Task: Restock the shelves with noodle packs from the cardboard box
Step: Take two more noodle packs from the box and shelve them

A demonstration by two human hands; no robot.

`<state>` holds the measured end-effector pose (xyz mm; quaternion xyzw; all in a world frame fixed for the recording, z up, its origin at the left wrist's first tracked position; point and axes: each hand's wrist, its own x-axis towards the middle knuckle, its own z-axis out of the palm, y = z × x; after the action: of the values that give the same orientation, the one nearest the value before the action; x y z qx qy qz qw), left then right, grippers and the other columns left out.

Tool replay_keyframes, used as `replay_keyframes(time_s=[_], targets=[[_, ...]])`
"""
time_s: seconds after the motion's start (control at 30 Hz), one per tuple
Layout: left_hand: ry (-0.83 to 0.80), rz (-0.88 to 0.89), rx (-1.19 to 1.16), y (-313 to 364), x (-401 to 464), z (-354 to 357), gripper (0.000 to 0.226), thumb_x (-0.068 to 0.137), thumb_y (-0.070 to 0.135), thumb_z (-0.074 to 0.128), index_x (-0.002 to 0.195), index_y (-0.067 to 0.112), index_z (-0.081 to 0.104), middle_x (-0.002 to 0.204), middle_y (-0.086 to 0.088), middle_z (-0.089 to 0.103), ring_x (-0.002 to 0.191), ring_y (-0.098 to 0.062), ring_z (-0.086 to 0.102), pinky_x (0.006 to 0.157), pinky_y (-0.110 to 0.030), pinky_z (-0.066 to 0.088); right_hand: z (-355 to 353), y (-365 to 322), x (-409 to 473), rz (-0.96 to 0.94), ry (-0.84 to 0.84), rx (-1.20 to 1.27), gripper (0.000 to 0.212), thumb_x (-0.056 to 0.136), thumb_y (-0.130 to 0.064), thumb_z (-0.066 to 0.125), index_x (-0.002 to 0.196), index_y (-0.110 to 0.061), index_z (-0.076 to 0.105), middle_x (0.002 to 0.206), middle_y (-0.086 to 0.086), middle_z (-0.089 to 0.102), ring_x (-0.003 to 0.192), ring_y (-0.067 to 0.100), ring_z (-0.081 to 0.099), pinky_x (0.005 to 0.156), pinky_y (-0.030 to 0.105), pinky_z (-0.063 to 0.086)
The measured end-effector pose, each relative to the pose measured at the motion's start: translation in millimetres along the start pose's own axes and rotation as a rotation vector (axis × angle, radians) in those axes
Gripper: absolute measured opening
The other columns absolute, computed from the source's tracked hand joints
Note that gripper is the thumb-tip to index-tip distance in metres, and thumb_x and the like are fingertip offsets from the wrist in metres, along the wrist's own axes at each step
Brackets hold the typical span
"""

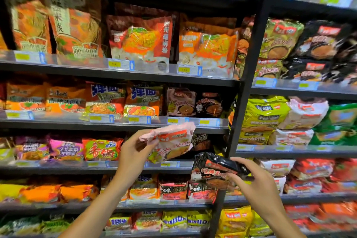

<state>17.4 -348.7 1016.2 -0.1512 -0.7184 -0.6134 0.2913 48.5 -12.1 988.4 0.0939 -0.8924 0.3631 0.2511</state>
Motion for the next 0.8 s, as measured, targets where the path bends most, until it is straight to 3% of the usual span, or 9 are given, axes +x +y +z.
replay_keyframes(time_s=[0.13,0.23,0.33,0.47,0.53,0.63,0.7,0.8], targets=[[0.063,0.021,-0.045,-3.4,31.6,14.2,0.024,0.09,0.01,0.071,0.109,0.026,0.072,0.104,0.005,0.073,0.105,-0.017,0.067,0.09,-0.047,0.056,11.6,6.6,24.1,-0.027,0.07,0.08,0.042,0.078,-0.039,0.079,0.116,-0.043,0.064,0.114,-0.029,0.065,0.099,-0.008,0.061,0.08,0.025,0.053],[0.06,0.064,-0.061,3.3,57.3,26.0,0.026,0.088,0.003,0.071,0.11,0.018,0.073,0.103,0.008,0.074,0.103,-0.011,0.068,0.088,-0.037,0.059,21.0,12.2,41.2,-0.06,0.099,0.117,0.043,0.077,-0.039,0.08,0.116,-0.045,0.064,0.11,-0.03,0.066,0.1,-0.003,0.063,0.081,0.031,0.054],[0.063,0.128,-0.058,7.2,84.8,38.1,0.033,0.086,-0.004,0.07,0.108,0.022,0.073,0.1,0.016,0.075,0.1,-0.005,0.069,0.082,-0.023,0.056,26.0,16.8,59.5,-0.07,0.096,0.132,0.043,0.078,-0.04,0.08,0.116,-0.05,0.062,0.111,-0.032,0.065,0.102,-0.006,0.061,0.083,0.03,0.054],[0.088,0.181,-0.093,-1.3,116.5,50.2,0.037,0.086,-0.001,0.072,0.106,0.029,0.073,0.101,0.015,0.076,0.103,-0.012,0.07,0.083,-0.025,0.057,28.4,16.0,84.7,-0.107,0.096,0.123,0.044,0.079,-0.04,0.079,0.118,-0.051,0.061,0.119,-0.037,0.059,0.108,-0.023,0.048,0.09,0.017,0.044],[0.091,0.185,-0.096,-5.7,130.9,55.2,0.038,0.084,0.0,0.074,0.104,0.032,0.073,0.1,0.017,0.076,0.103,-0.012,0.07,0.084,-0.027,0.058,30.0,12.9,99.1,-0.119,0.106,0.129,0.044,0.079,-0.037,0.08,0.119,-0.045,0.063,0.119,-0.033,0.061,0.112,-0.016,0.053,0.093,0.021,0.047],[0.069,0.203,-0.111,-15.0,152.4,59.6,0.034,0.084,-0.001,0.075,0.109,0.021,0.075,0.104,0.008,0.076,0.105,-0.014,0.07,0.087,-0.031,0.058,34.1,9.0,114.6,-0.14,0.125,0.106,0.046,0.079,-0.035,0.081,0.121,-0.041,0.064,0.119,-0.029,0.063,0.115,-0.005,0.058,0.097,0.031,0.051],[0.047,0.217,-0.129,-19.5,167.4,62.5,0.031,0.085,-0.001,0.074,0.11,0.017,0.075,0.106,0.003,0.076,0.106,-0.015,0.07,0.087,-0.03,0.058,36.8,6.9,121.4,-0.144,0.136,0.114,0.046,0.079,-0.035,0.081,0.121,-0.041,0.064,0.118,-0.028,0.064,0.115,-0.004,0.058,0.097,0.033,0.052],[0.015,0.174,-0.146,-30.6,186.6,68.1,0.031,0.085,0.0,0.074,0.105,0.023,0.075,0.1,0.01,0.076,0.101,-0.012,0.071,0.083,-0.026,0.057,38.6,4.9,127.8,-0.143,0.15,0.106,0.046,0.078,-0.034,0.082,0.12,-0.041,0.064,0.117,-0.029,0.064,0.114,-0.007,0.057,0.097,0.031,0.052]])
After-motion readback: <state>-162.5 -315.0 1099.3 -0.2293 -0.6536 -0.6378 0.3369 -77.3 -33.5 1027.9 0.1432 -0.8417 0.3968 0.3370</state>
